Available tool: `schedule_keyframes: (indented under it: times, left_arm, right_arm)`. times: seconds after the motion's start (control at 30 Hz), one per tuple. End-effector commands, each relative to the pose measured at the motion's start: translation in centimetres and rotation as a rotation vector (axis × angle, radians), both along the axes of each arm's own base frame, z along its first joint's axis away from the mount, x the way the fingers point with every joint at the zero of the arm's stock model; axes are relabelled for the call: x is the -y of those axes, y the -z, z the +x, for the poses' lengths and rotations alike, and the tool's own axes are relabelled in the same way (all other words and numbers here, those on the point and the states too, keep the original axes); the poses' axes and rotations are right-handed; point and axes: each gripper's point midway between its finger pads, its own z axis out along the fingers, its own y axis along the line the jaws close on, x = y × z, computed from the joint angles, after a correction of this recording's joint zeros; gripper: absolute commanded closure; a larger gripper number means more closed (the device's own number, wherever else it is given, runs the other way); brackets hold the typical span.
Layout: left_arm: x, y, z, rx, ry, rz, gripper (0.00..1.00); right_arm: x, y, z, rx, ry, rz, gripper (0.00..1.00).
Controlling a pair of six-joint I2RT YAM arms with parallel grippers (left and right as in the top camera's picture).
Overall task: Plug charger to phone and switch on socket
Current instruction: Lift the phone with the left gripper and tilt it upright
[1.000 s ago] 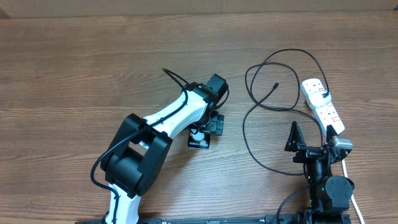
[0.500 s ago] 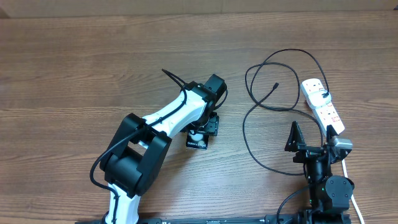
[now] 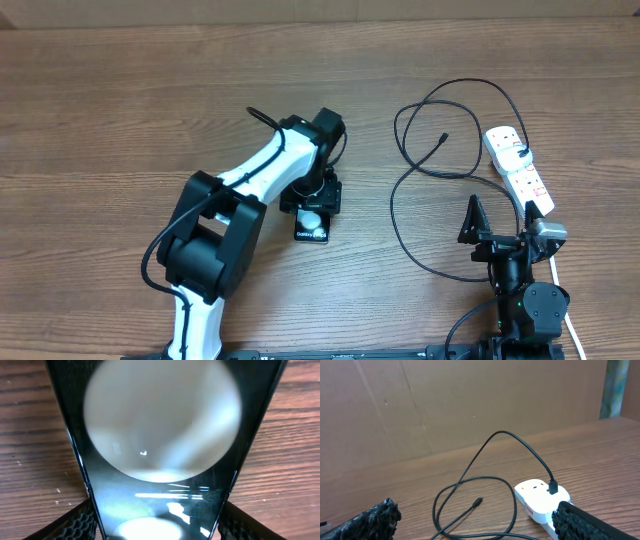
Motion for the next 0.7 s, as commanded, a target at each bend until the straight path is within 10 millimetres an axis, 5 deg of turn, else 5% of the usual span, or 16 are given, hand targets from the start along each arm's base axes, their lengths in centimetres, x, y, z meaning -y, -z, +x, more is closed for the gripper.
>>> schedule_keyframes:
  times: [0.0, 0.67]
  left_arm:
    - [0.7, 1.7, -0.6, -0.067, 0.025, -0.055, 0.4]
    - [4.0, -1.9, -0.6, -0.157, 0.123, -0.501, 0.43]
  right_arm:
    - [0.0, 0.1, 0.0, 0.006, 0.001, -0.007, 0.0]
    - [0.0, 0.1, 0.0, 0.006, 0.001, -0.007, 0.0]
